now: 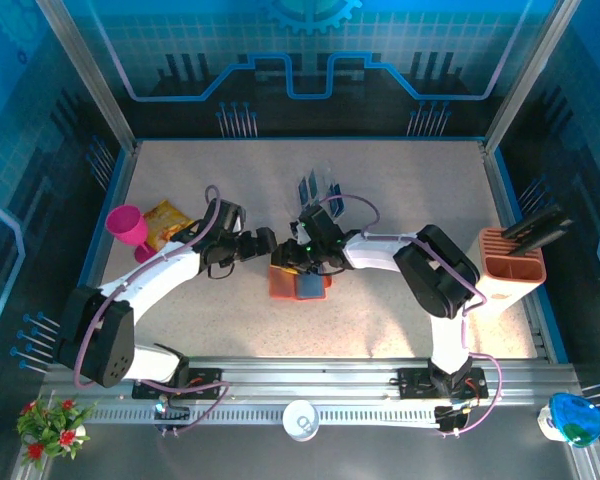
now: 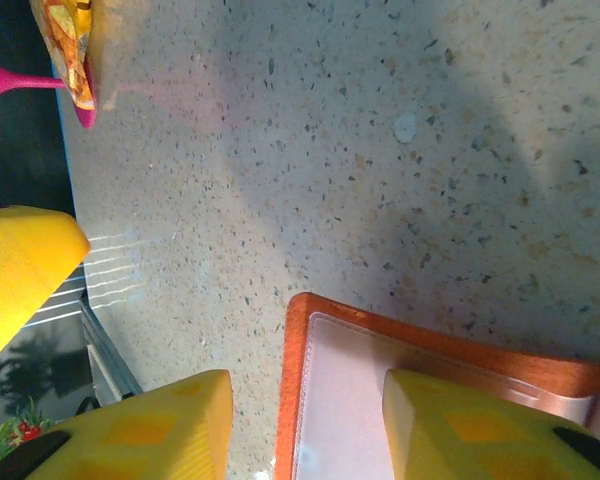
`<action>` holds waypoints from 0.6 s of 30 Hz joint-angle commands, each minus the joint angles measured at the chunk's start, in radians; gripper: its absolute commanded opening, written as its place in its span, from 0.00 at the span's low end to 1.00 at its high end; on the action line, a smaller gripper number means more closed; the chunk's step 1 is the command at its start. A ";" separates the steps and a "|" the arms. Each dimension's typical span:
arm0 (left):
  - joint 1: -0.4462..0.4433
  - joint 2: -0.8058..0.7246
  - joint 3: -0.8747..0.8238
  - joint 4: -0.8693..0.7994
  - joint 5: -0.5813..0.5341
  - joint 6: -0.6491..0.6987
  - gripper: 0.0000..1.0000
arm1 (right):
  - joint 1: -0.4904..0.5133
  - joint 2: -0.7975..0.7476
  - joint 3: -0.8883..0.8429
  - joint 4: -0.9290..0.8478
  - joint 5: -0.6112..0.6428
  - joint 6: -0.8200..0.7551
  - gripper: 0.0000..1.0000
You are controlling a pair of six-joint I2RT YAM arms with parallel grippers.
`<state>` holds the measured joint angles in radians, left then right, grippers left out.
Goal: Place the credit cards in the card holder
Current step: Flip over the card slot in the card holder.
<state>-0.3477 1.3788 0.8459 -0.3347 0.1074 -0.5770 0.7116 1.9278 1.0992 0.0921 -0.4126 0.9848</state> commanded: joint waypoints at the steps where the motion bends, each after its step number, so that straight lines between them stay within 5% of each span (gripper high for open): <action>1: 0.010 -0.027 -0.026 -0.014 0.043 0.009 0.99 | -0.030 -0.065 -0.040 0.016 -0.011 0.008 0.44; 8: 0.006 -0.028 -0.045 0.003 0.085 0.016 0.99 | -0.054 -0.112 -0.109 0.028 -0.007 0.008 0.42; 18: -0.034 -0.038 -0.068 0.018 0.082 0.039 0.99 | -0.054 -0.111 -0.135 0.034 -0.014 0.012 0.17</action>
<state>-0.3660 1.3655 0.7929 -0.3302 0.1738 -0.5694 0.6601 1.8381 0.9760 0.1184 -0.4126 0.9981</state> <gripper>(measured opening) 0.992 0.178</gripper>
